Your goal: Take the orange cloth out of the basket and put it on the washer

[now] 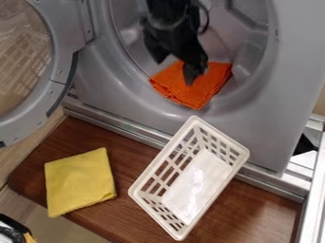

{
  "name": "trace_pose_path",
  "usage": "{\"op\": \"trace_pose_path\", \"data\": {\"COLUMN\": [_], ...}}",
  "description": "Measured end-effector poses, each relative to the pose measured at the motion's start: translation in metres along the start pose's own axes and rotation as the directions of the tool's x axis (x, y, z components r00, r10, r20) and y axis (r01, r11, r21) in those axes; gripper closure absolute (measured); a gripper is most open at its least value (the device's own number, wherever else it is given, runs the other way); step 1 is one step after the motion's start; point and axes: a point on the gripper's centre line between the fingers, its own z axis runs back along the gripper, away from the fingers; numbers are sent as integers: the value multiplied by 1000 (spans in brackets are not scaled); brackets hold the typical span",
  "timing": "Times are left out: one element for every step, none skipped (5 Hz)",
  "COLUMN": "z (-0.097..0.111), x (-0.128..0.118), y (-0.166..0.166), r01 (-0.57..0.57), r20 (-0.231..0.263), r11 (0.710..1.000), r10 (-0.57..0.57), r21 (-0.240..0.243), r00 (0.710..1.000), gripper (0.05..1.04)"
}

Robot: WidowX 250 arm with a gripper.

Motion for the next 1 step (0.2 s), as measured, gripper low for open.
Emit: {"op": "trace_pose_path", "data": {"z": [-5], "x": [-15], "y": [-14], "r01": [40], "r20": [-31], "r11": [999], "r10": [-41], "r21": [-24], "r00": [999], "gripper": [83]}}
